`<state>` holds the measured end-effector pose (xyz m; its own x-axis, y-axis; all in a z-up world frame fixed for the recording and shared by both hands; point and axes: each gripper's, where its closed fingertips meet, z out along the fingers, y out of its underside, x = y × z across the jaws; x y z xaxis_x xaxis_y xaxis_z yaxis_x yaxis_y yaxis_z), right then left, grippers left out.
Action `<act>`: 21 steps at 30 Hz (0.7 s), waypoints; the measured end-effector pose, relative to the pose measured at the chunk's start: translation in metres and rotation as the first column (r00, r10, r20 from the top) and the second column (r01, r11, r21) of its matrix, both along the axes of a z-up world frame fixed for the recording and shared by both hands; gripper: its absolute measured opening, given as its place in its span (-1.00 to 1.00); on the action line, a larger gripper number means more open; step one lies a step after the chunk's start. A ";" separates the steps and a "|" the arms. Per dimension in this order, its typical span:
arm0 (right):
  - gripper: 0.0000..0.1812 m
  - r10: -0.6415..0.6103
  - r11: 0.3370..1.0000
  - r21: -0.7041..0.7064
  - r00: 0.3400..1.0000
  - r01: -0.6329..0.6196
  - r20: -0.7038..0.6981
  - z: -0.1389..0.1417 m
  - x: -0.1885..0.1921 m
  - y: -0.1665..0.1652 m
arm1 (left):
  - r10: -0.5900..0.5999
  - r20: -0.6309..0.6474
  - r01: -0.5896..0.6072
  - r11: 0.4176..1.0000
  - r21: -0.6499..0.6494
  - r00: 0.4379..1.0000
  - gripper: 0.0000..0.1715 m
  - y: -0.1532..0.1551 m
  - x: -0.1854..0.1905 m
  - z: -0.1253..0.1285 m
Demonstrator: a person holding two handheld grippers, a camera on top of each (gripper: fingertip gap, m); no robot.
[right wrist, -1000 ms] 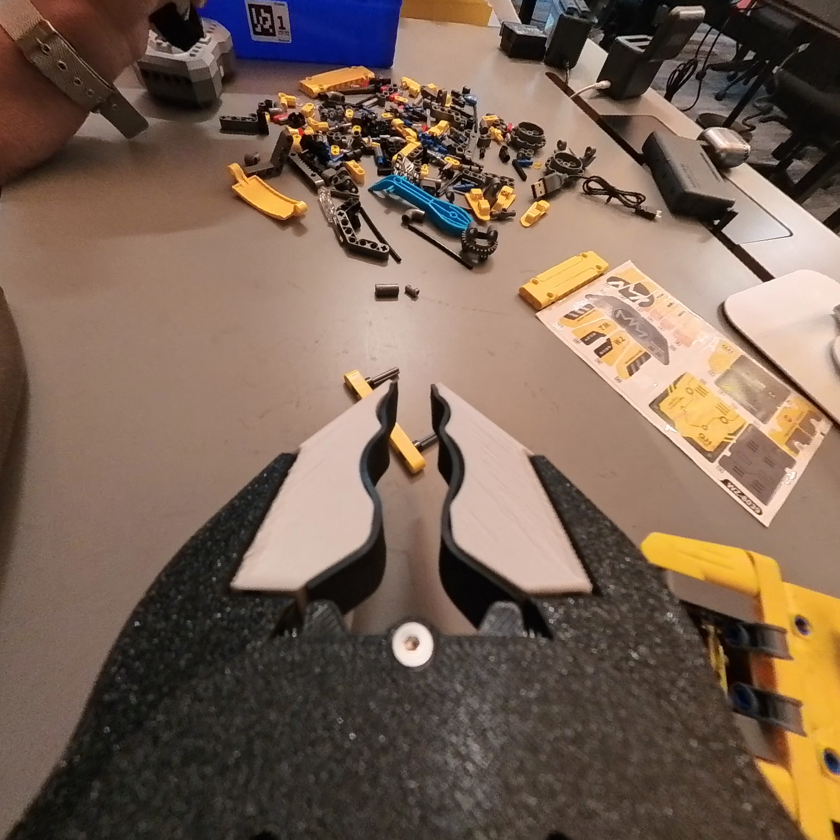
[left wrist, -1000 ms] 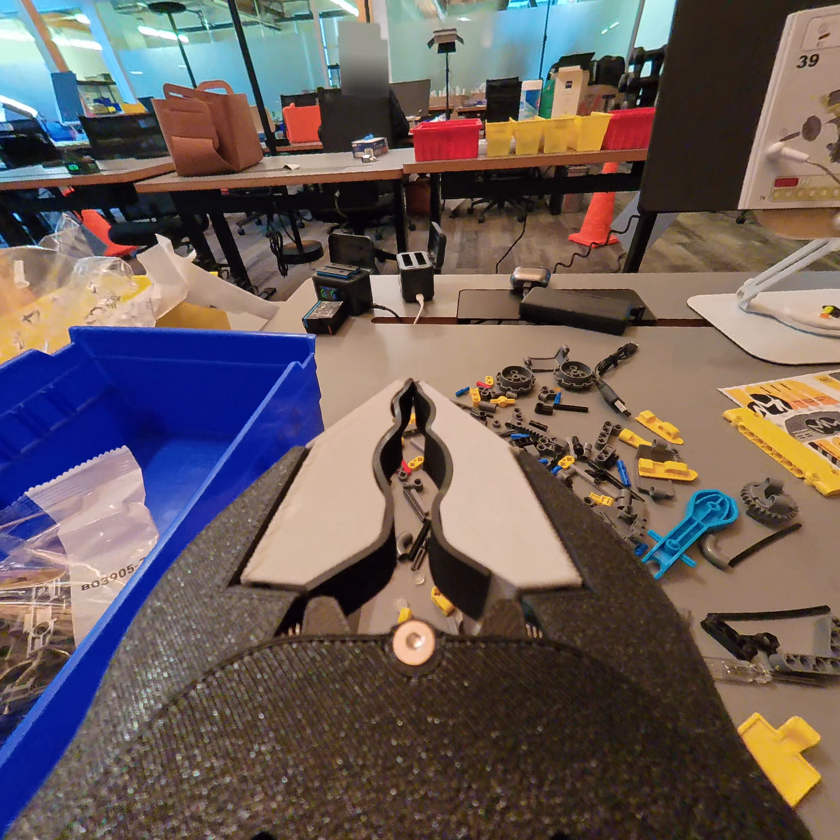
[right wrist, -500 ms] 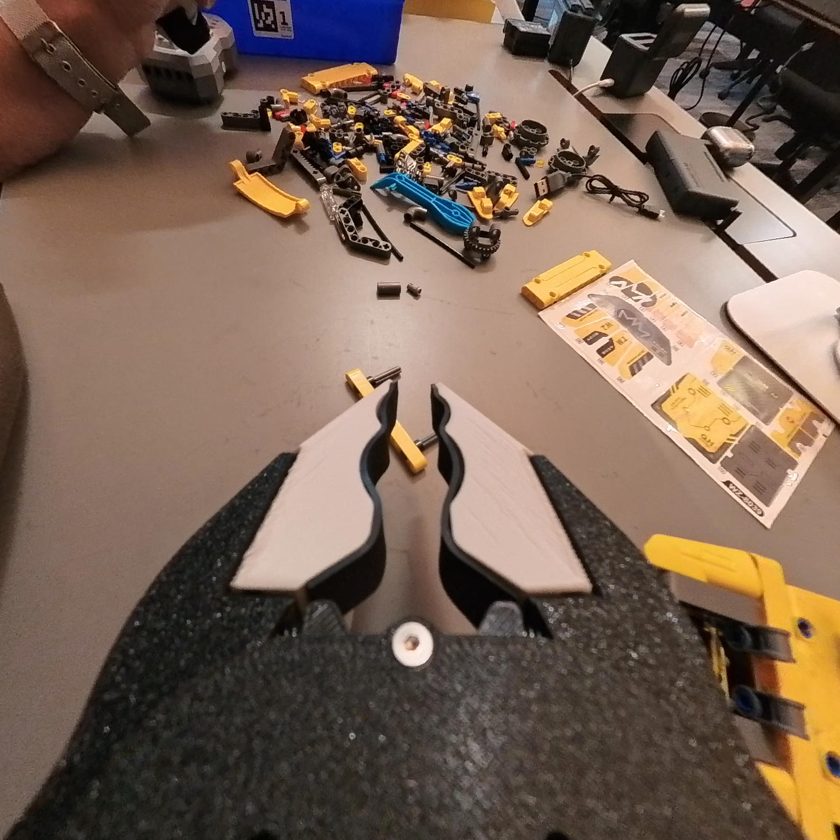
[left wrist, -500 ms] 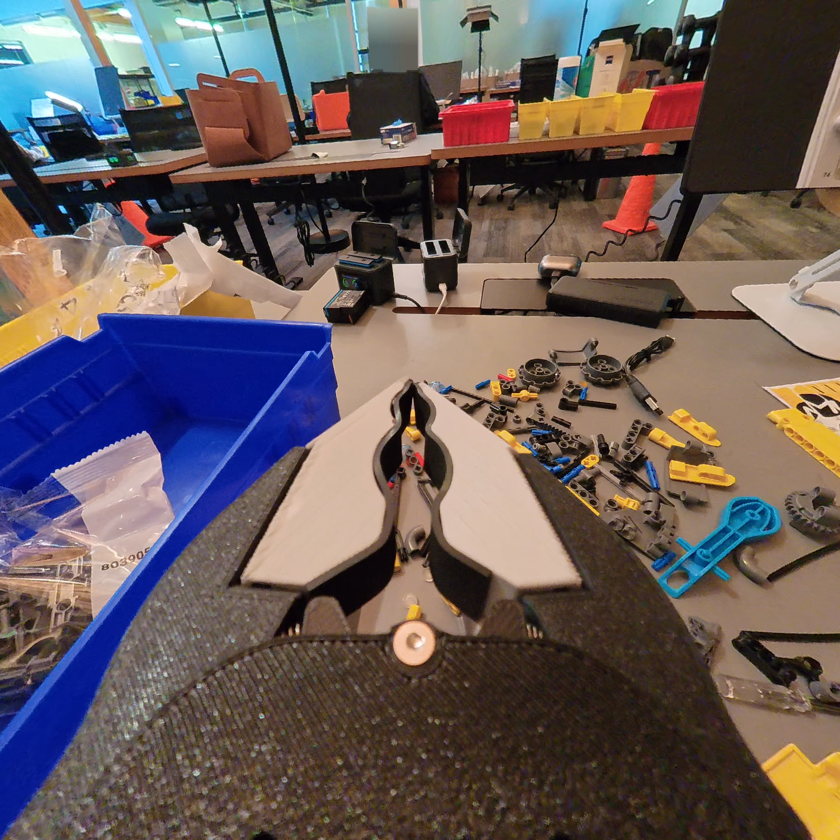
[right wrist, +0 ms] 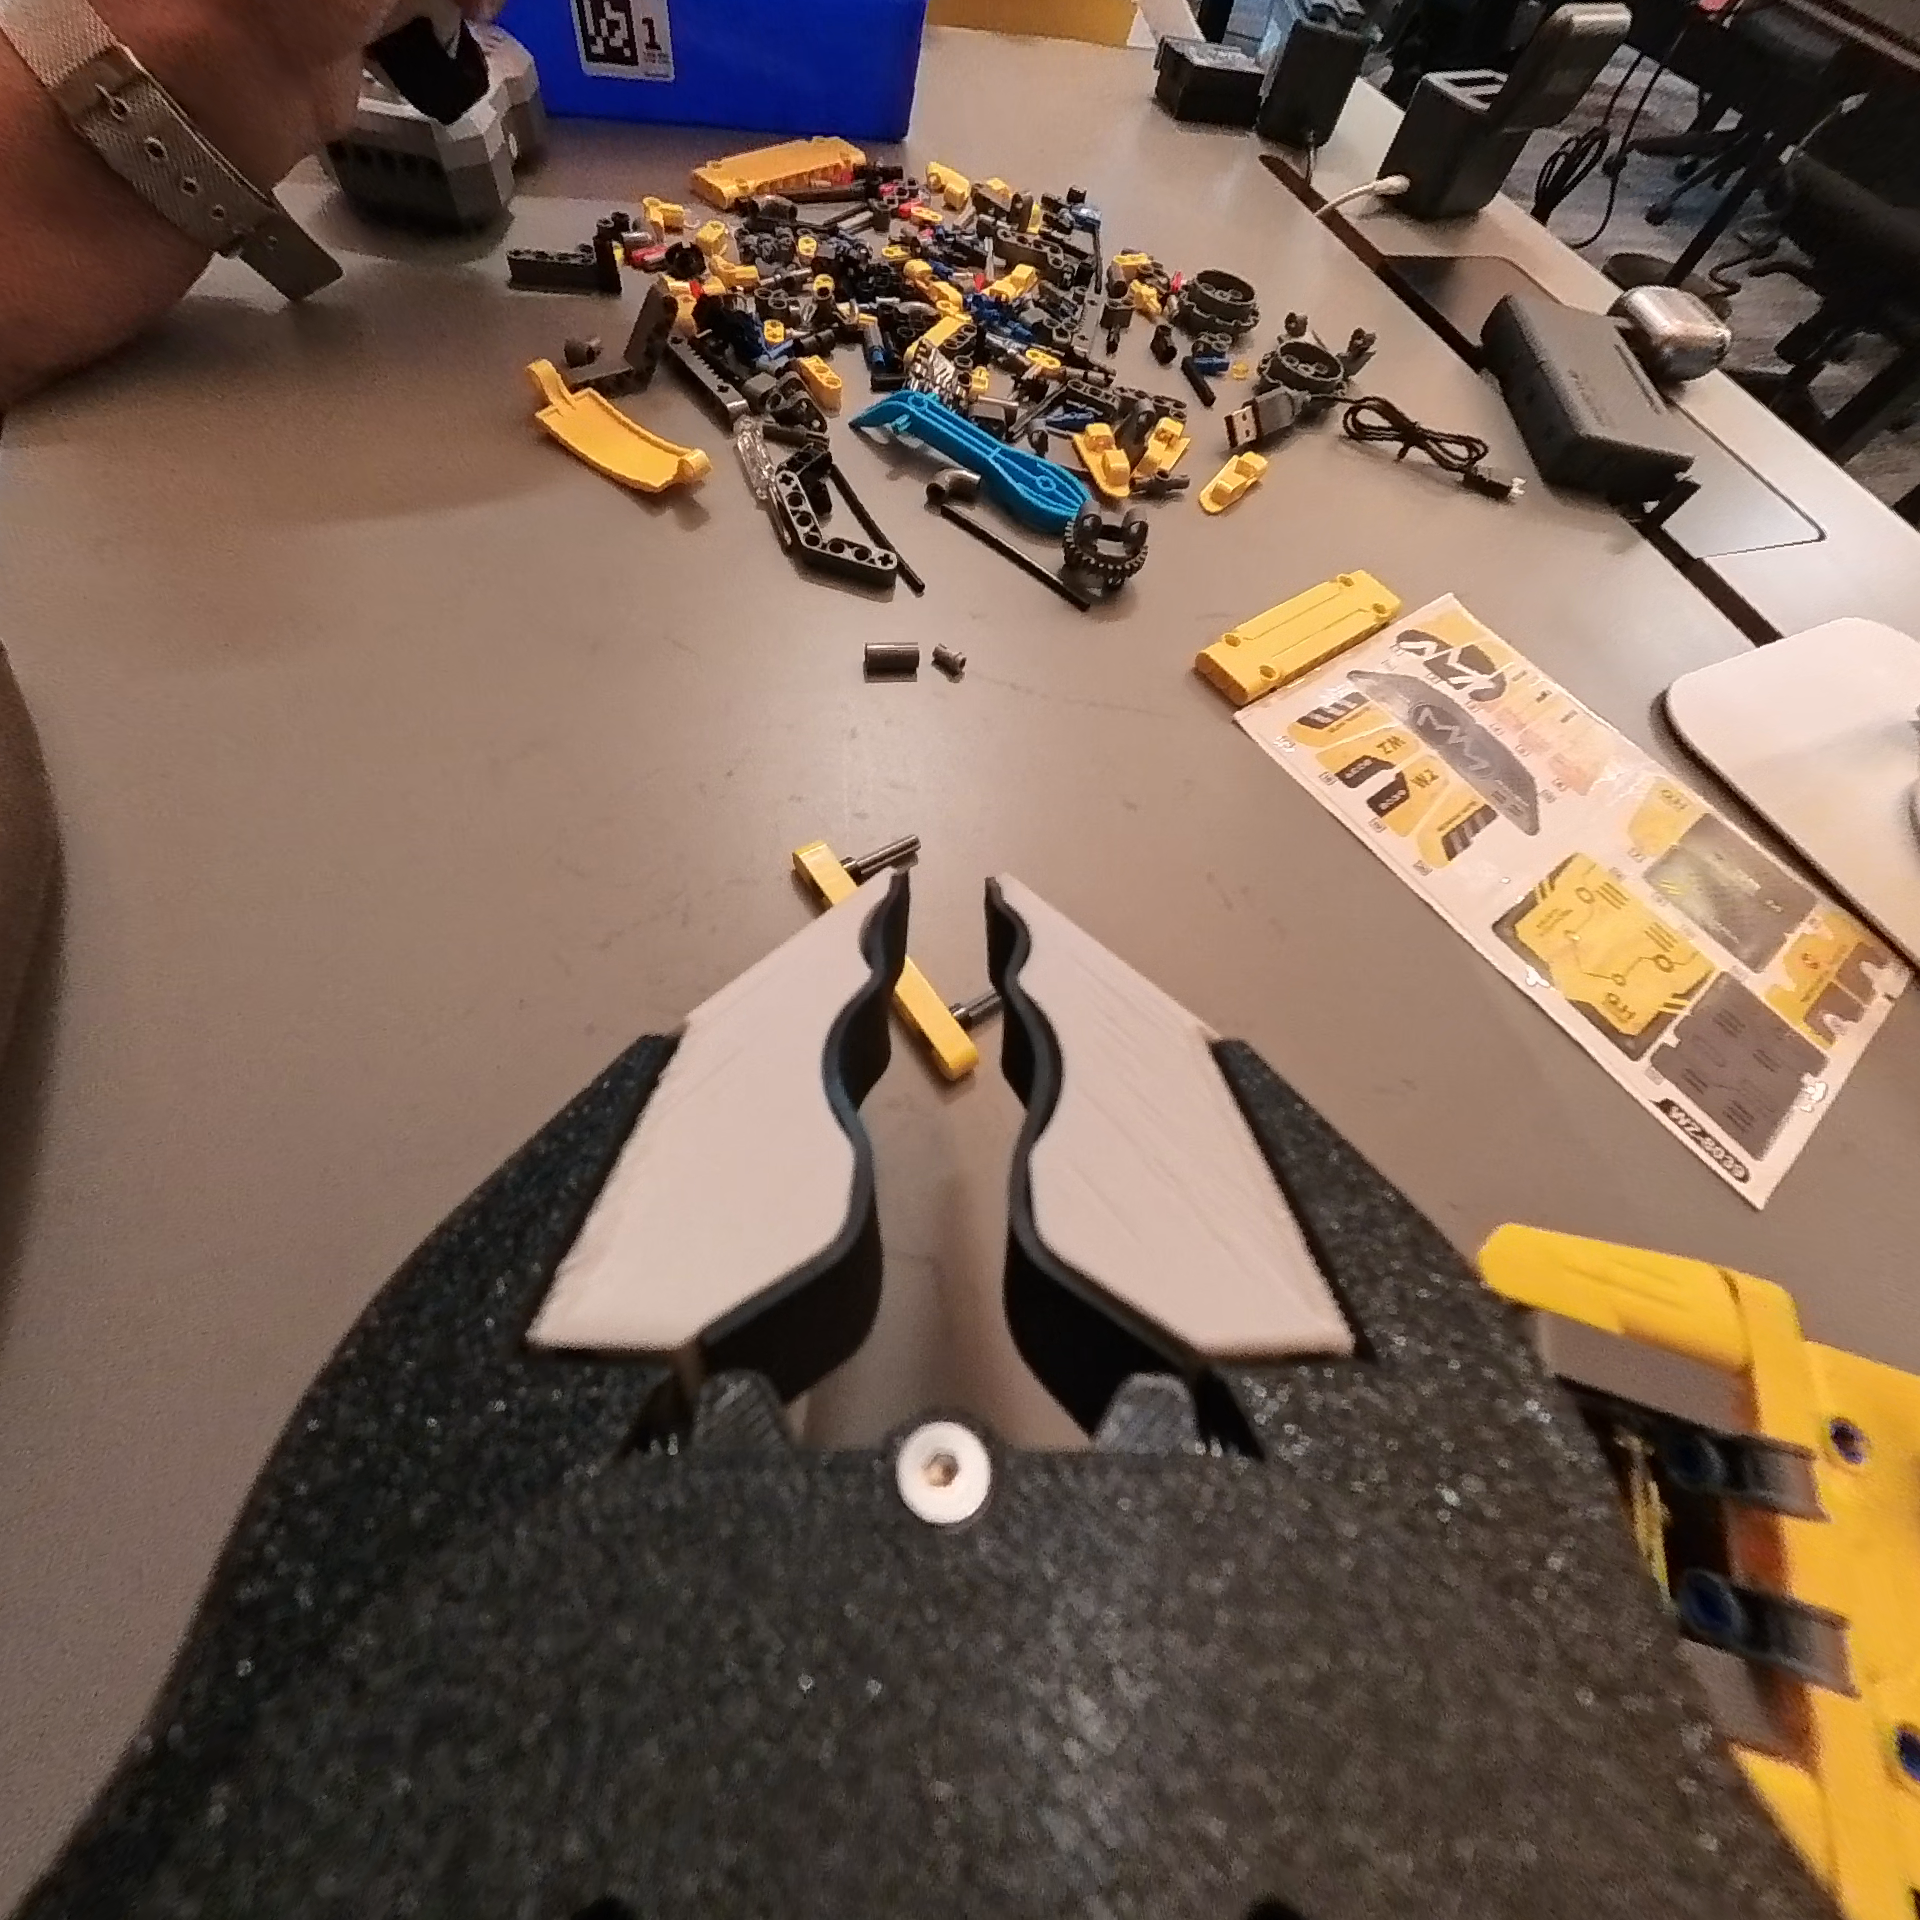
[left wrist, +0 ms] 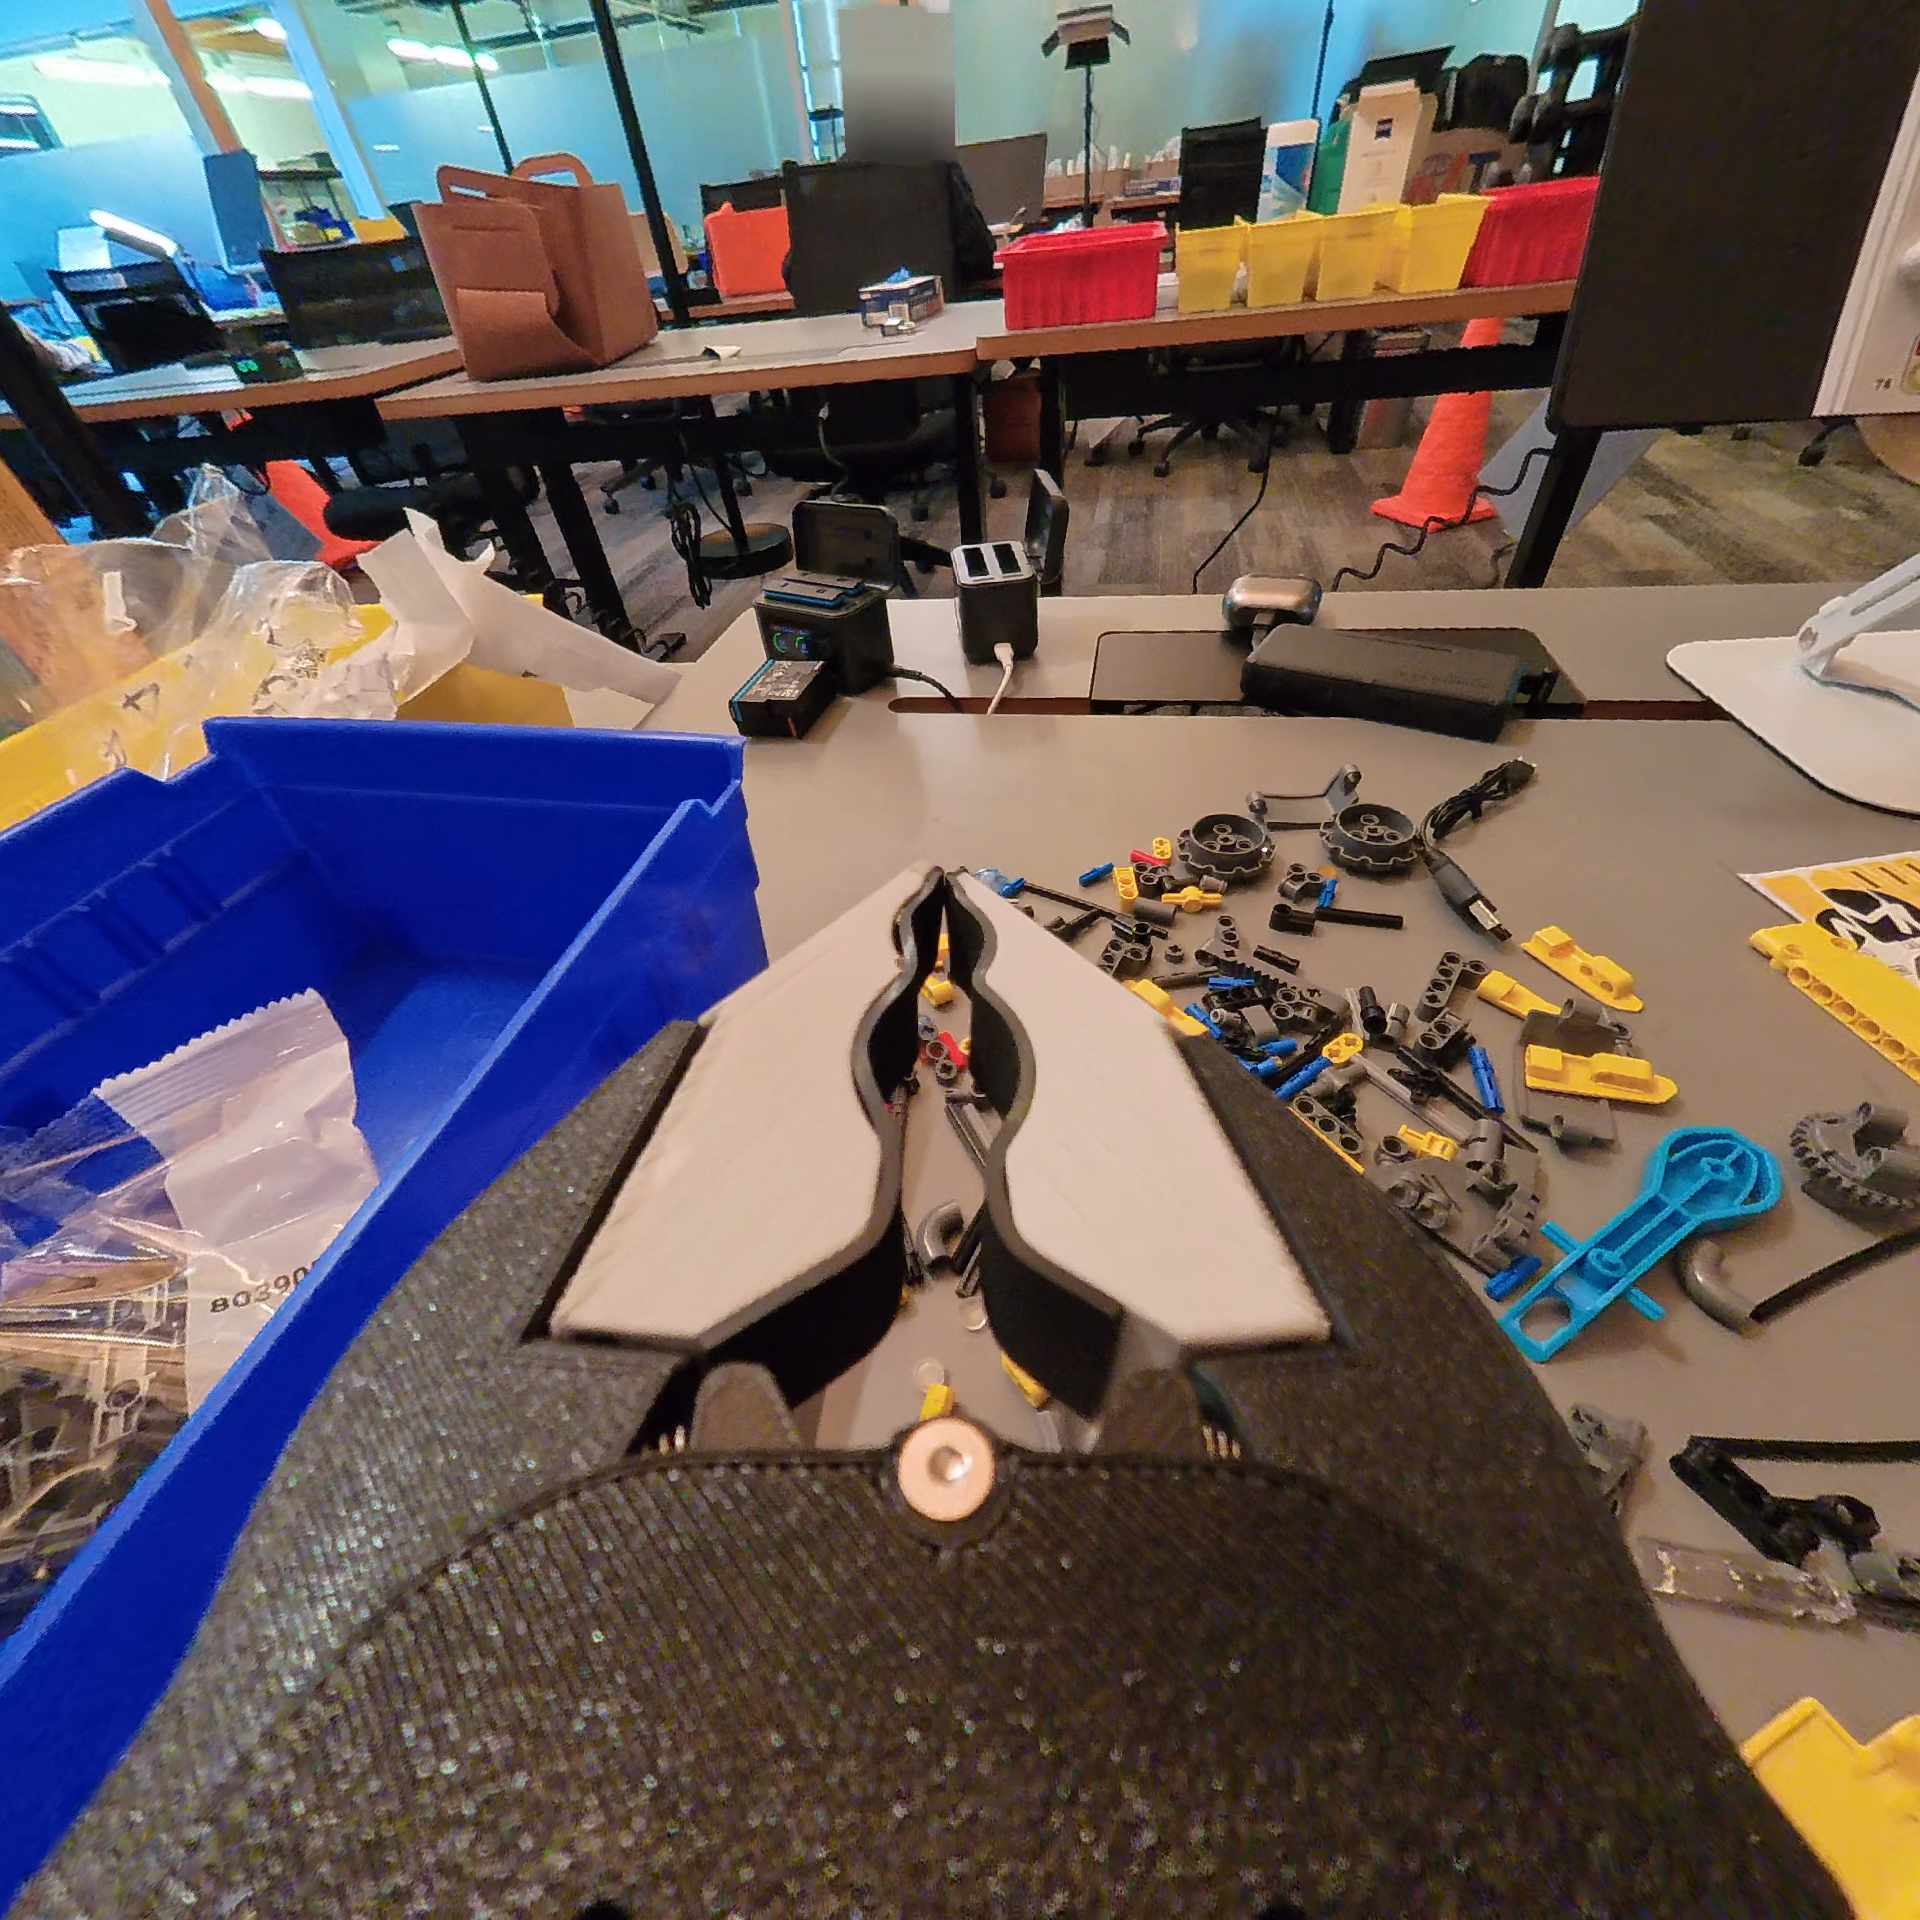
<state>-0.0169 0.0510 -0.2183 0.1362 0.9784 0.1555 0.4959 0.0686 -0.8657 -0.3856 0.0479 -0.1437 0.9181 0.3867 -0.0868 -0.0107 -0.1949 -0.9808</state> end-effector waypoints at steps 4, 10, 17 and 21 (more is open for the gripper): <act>-0.85 0.001 1.000 -0.002 1.000 -0.001 0.000 0.000 0.000 0.000 | -0.006 -0.002 0.006 1.000 -0.005 1.000 -1.00 0.001 0.001 -0.001; -0.85 -0.001 1.000 0.008 1.000 0.001 -0.004 0.002 0.000 0.000 | -0.033 0.053 0.036 0.998 -0.058 0.998 -0.91 0.011 0.005 -0.015; -0.85 0.011 1.000 -0.015 1.000 -0.011 -0.022 0.003 0.002 -0.003 | -0.178 0.129 0.203 0.955 -0.218 0.976 -0.91 0.057 0.012 0.001; -0.85 0.026 1.000 -0.005 0.999 -0.027 -0.032 0.007 0.001 -0.007 | -0.259 0.169 0.309 0.823 -0.477 0.951 -0.95 0.100 -0.008 -0.025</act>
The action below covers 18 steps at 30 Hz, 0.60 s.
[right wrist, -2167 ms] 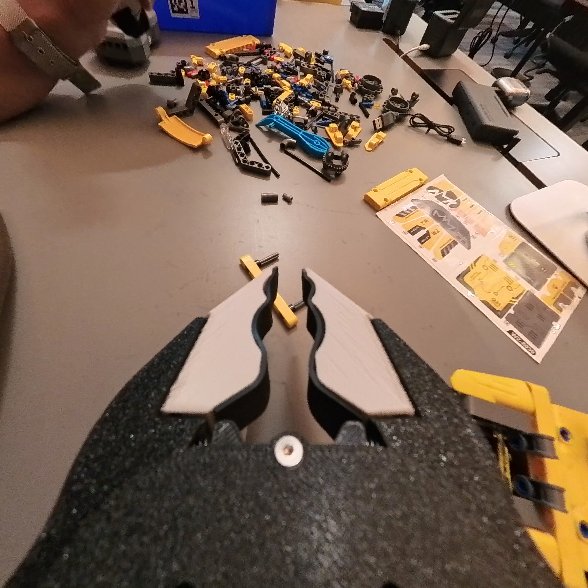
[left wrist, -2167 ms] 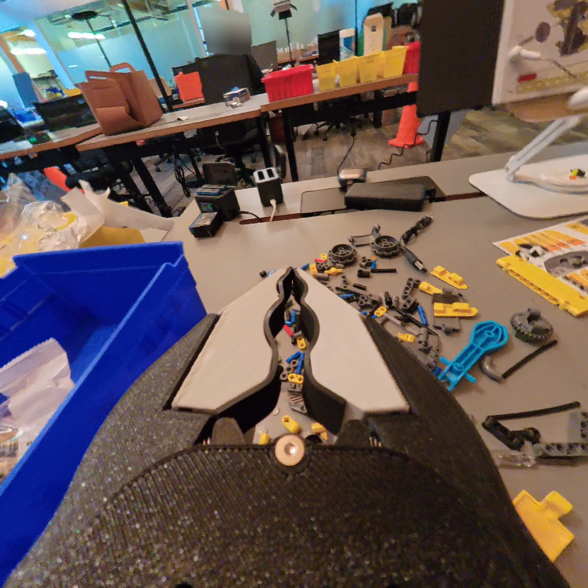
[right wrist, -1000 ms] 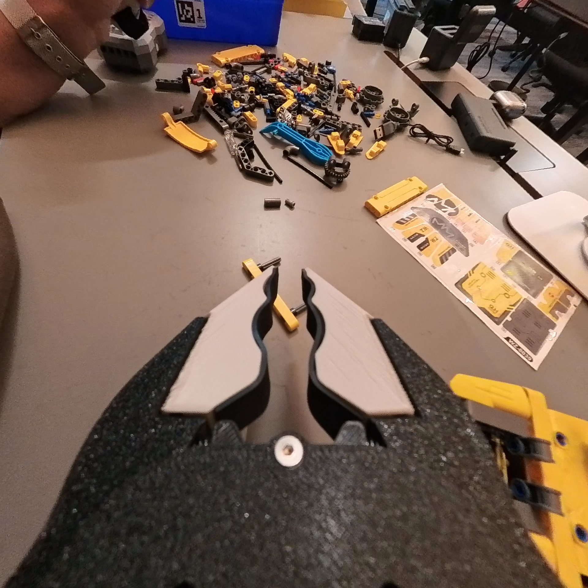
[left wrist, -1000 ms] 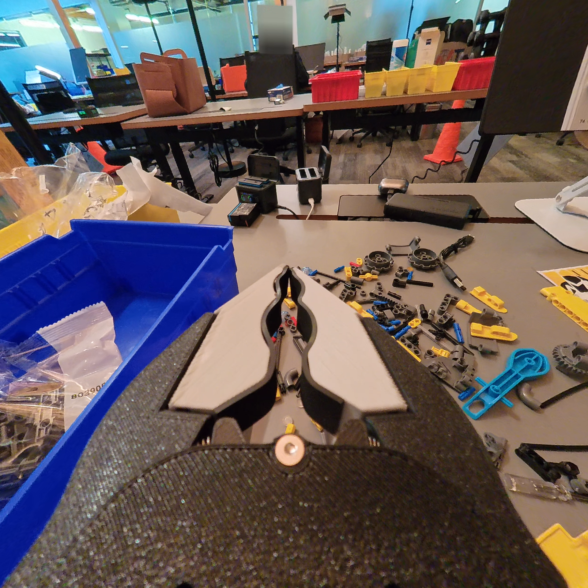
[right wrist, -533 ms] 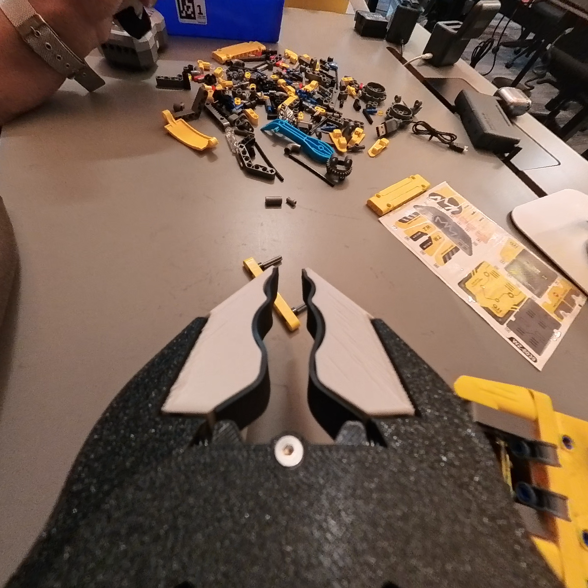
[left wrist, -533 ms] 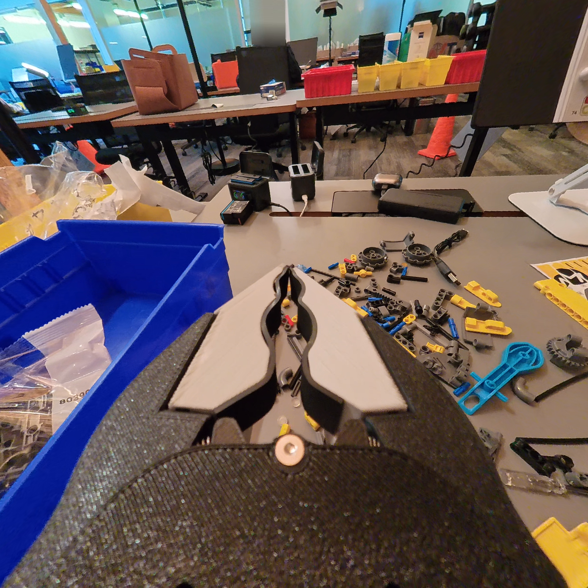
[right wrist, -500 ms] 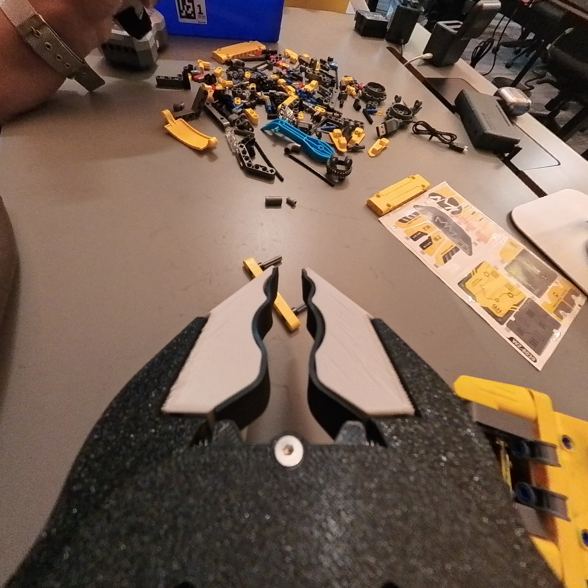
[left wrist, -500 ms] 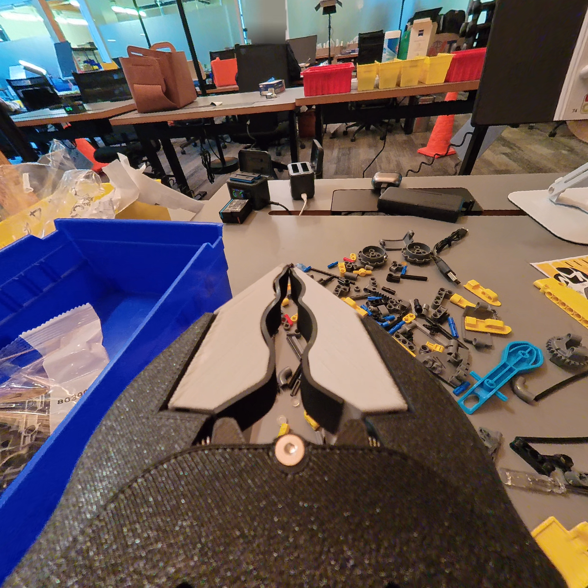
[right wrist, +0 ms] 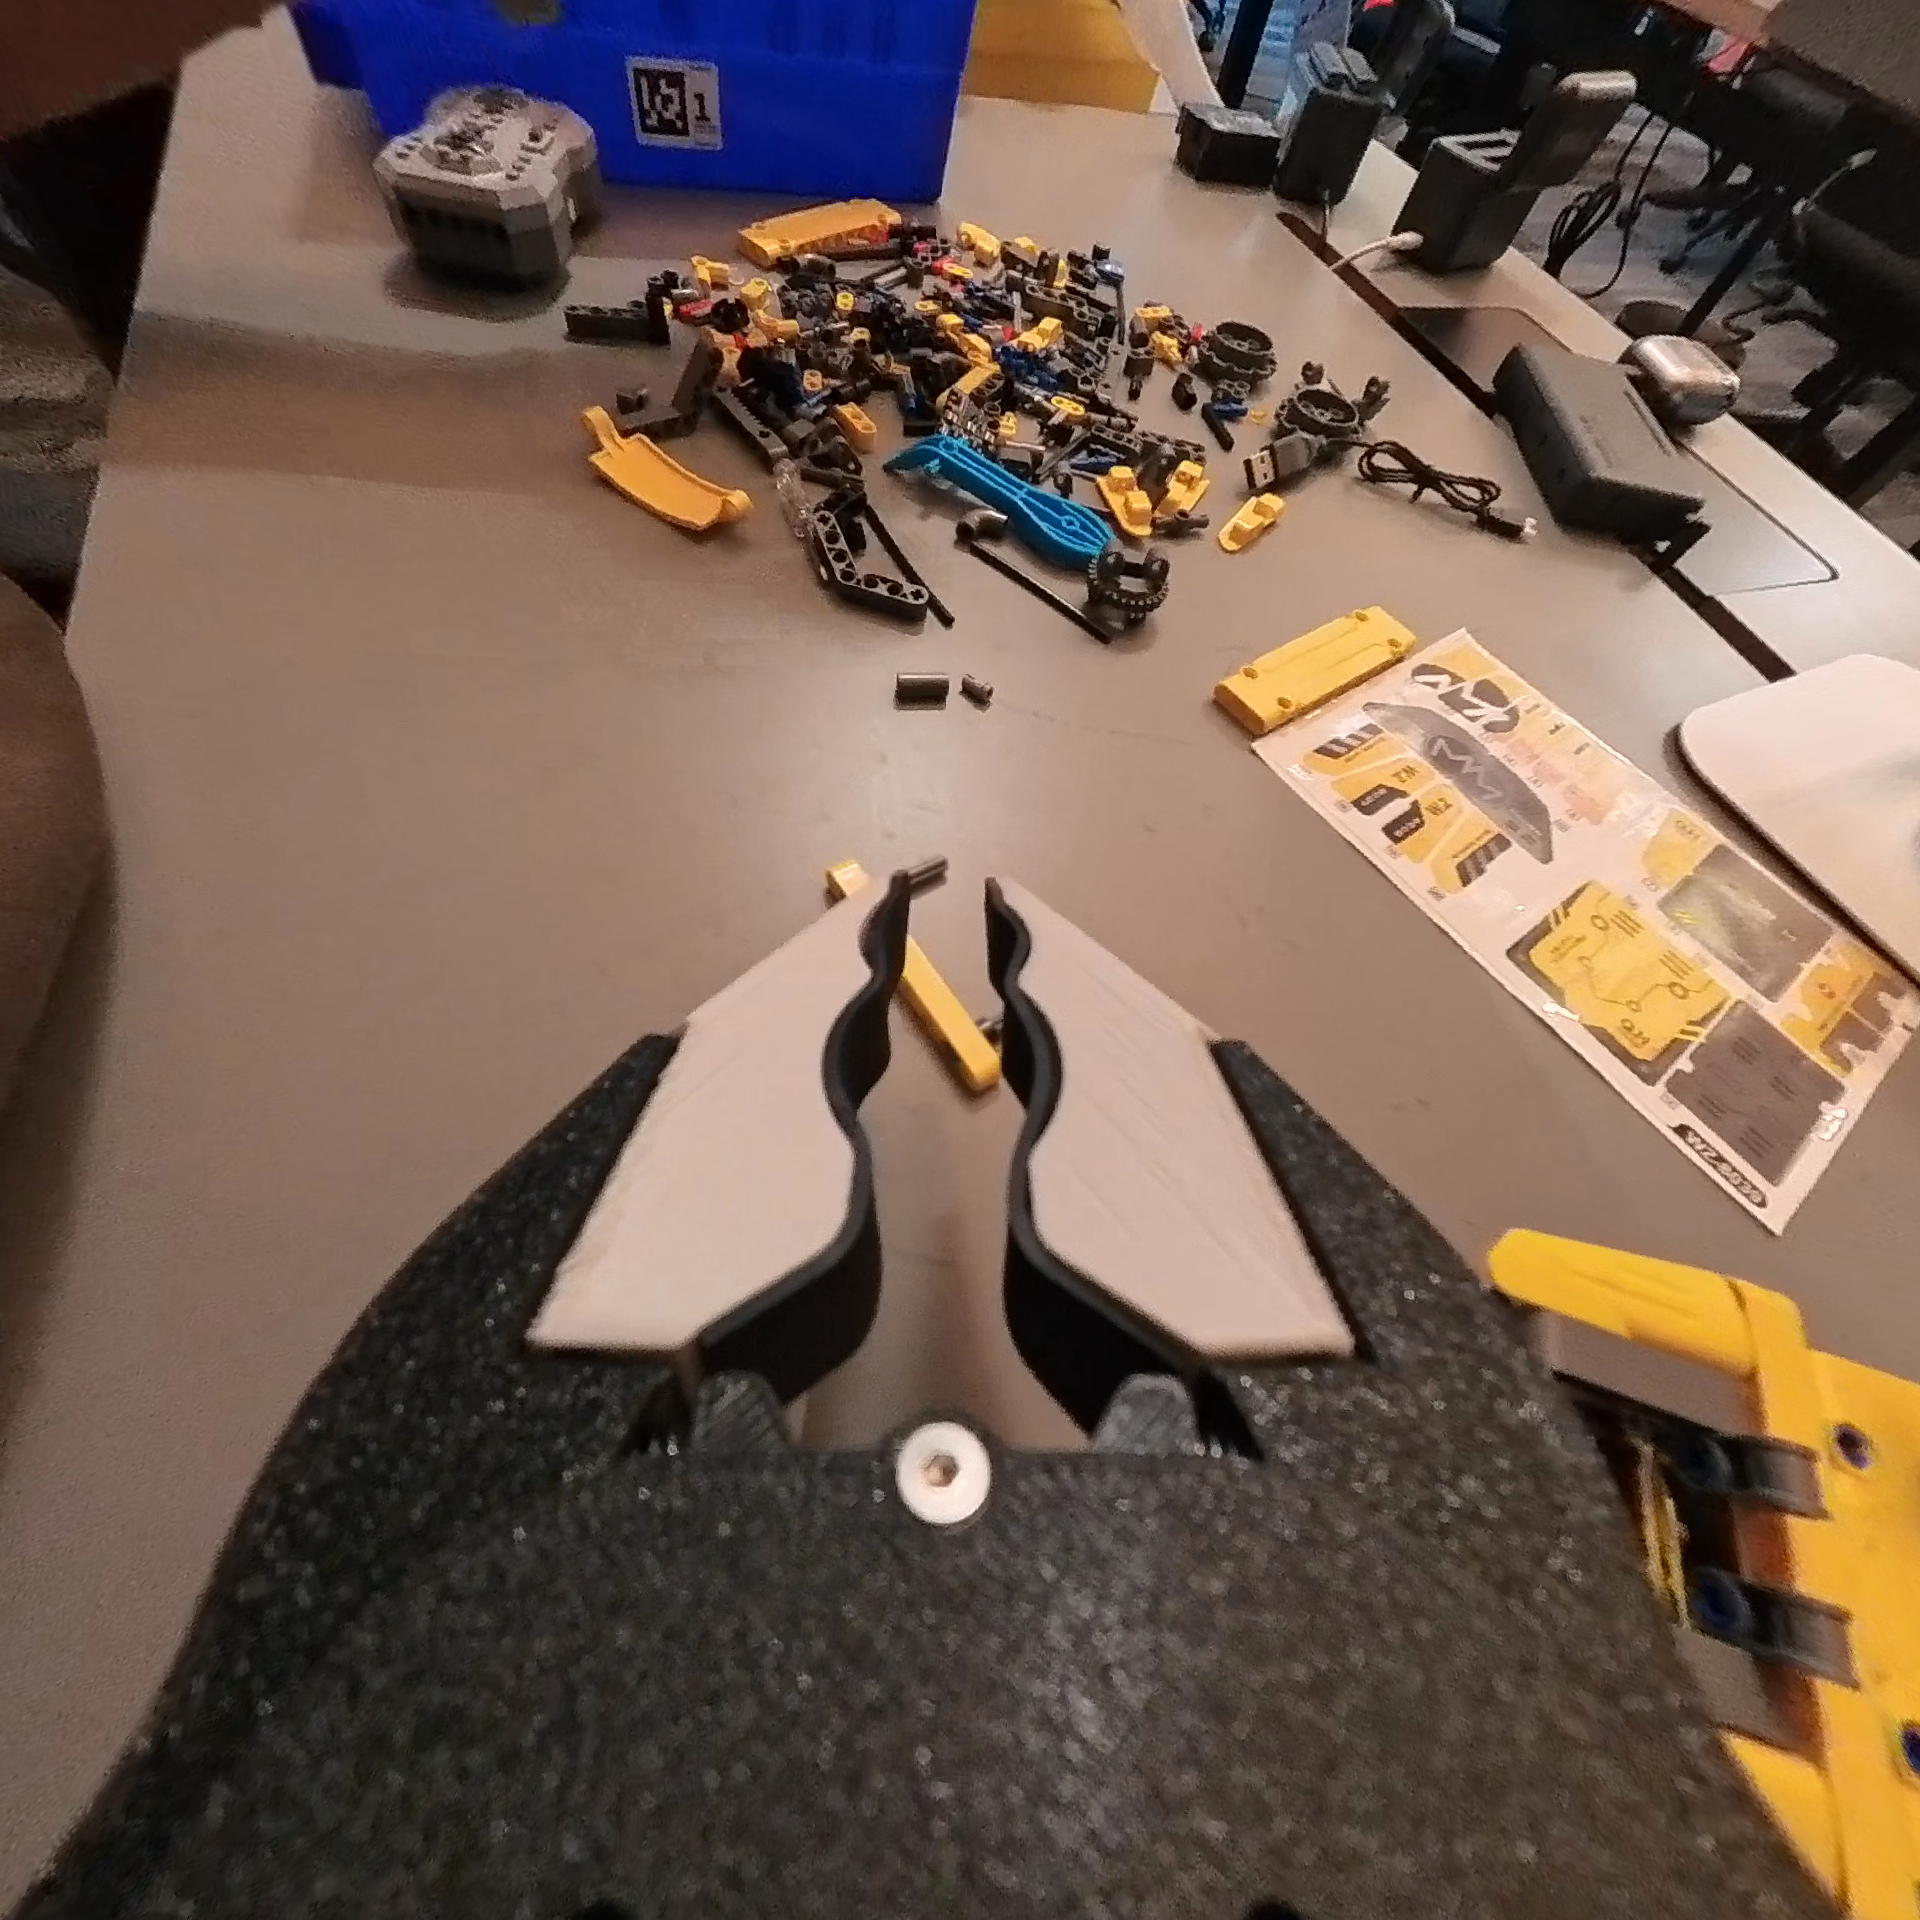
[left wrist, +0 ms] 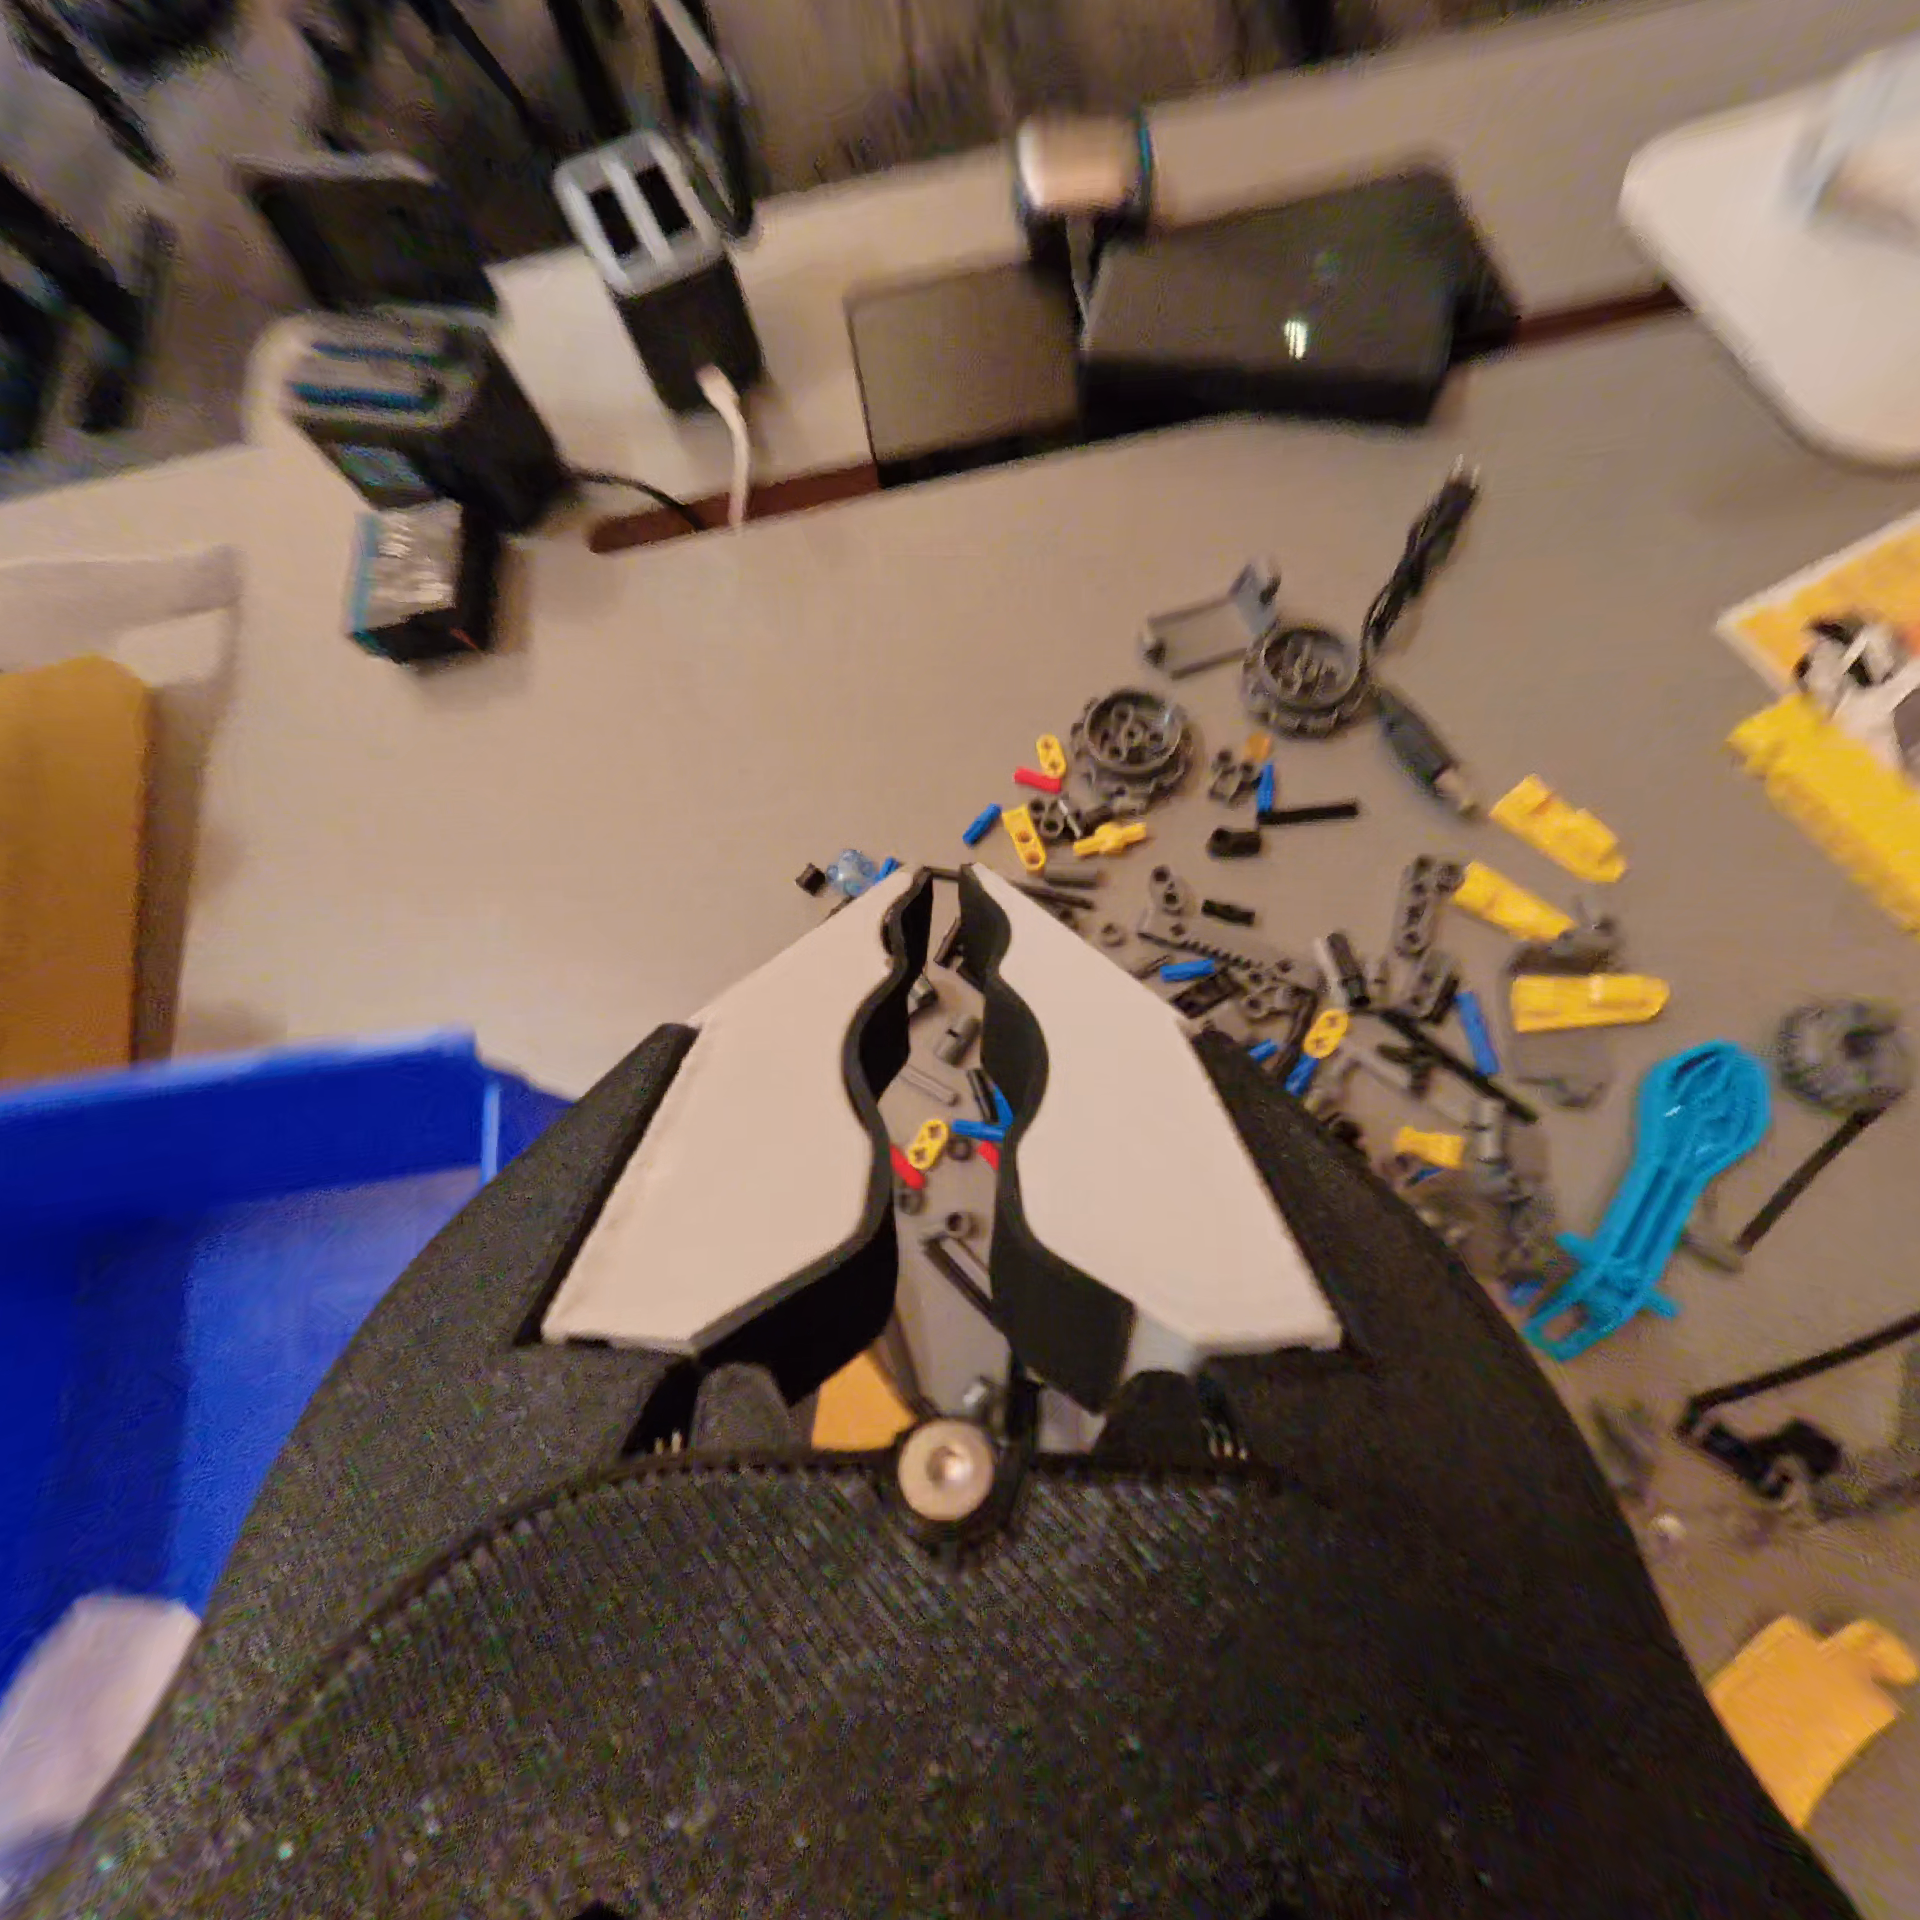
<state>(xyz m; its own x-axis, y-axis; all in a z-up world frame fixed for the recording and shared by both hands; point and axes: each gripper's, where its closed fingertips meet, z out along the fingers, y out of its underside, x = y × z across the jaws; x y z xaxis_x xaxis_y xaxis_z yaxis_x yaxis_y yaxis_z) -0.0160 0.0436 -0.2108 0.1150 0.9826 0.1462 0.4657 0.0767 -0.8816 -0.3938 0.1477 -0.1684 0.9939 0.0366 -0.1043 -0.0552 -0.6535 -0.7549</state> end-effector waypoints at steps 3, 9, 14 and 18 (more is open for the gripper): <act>-0.85 0.000 1.000 0.019 1.000 0.000 -0.005 0.004 0.001 -0.001 | -0.162 -0.052 0.143 0.955 -0.258 0.985 -0.95 0.018 -0.016 -0.036; -0.85 -0.027 0.998 0.048 0.999 0.028 -0.019 0.011 0.005 0.005 | -0.314 -0.226 0.140 0.816 -0.561 0.922 -1.00 0.022 -0.055 -0.073; -0.85 -0.037 0.998 0.041 0.999 0.038 -0.028 0.013 0.007 0.008 | -0.317 -0.183 0.129 0.751 -0.648 0.930 -0.94 0.021 -0.059 -0.088; -0.84 -0.040 0.998 0.042 0.999 0.041 -0.025 0.012 0.007 0.009 | -0.345 -0.157 0.152 0.718 -0.679 0.925 -0.92 0.022 -0.054 -0.093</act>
